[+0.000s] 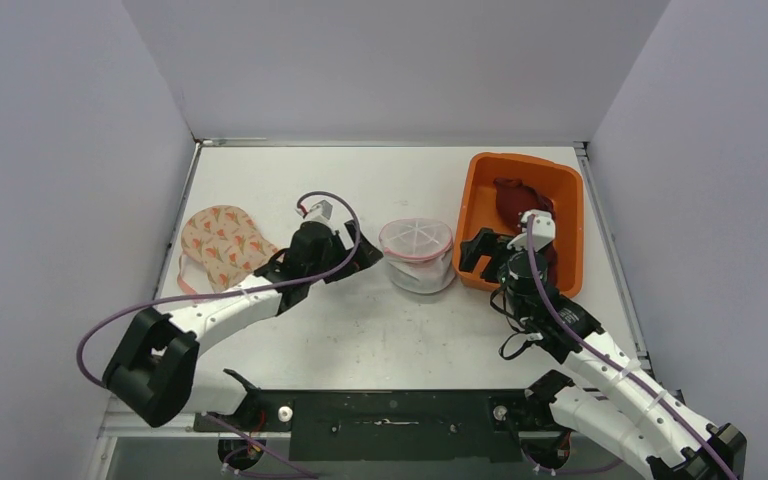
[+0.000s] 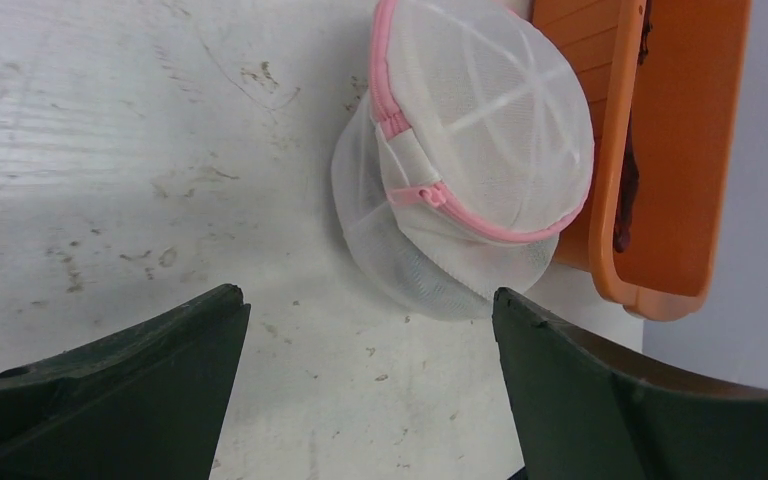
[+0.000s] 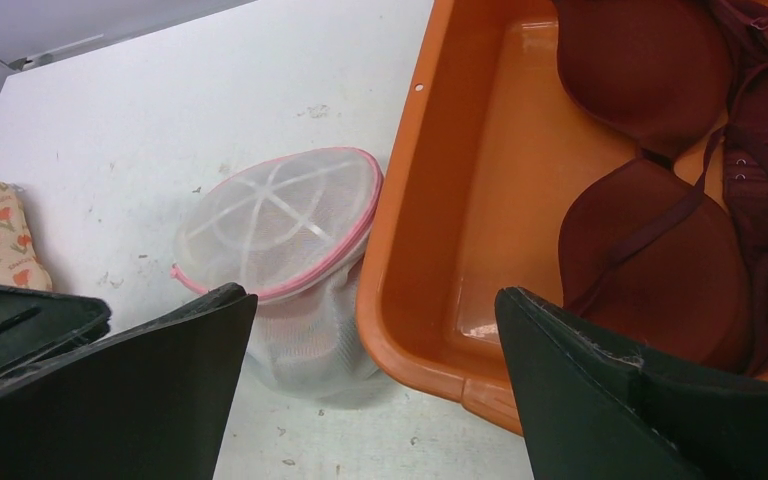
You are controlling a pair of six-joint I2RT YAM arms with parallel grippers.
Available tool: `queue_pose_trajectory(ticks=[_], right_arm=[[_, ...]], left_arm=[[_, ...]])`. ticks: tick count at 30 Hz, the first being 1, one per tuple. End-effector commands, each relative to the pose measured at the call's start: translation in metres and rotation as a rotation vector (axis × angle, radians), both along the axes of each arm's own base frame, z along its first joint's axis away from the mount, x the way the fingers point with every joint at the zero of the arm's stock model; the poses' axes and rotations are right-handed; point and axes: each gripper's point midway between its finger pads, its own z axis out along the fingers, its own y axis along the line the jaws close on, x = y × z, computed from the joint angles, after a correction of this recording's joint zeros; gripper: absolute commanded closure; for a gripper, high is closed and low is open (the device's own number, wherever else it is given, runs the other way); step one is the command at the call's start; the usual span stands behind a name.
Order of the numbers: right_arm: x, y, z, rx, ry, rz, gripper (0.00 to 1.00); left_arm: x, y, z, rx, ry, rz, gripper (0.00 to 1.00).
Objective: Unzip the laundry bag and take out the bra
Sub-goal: Adjust the laundry bag at the center of the board.
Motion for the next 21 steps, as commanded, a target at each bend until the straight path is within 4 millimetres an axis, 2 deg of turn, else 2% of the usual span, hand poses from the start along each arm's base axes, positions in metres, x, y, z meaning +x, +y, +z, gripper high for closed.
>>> queue_pose_trajectory(ticks=[1, 7, 10, 18, 21], right_arm=[[0.000, 0.002, 0.018, 0.024, -0.035, 0.018, 0.05], [-0.006, 0.013, 0.007, 0.031, -0.017, 0.088, 0.05], [-0.007, 0.015, 0.003, 0.034, -0.005, 0.102, 0.05], [-0.009, 0.017, 0.003, 0.029, -0.001, 0.117, 0.05], [-0.008, 0.014, 0.003, 0.025, -0.003, 0.099, 0.04]], left_arm=[[0.024, -0.042, 0.041, -0.191, -0.059, -0.062, 0.09], [0.051, -0.056, 0.045, -0.210, -0.062, -0.035, 0.08], [0.062, -0.062, 0.038, -0.191, -0.040, -0.032, 0.08], [0.072, -0.061, -0.002, -0.105, 0.040, -0.018, 0.11], [0.070, -0.065, -0.012, -0.109, 0.064, -0.032, 0.17]])
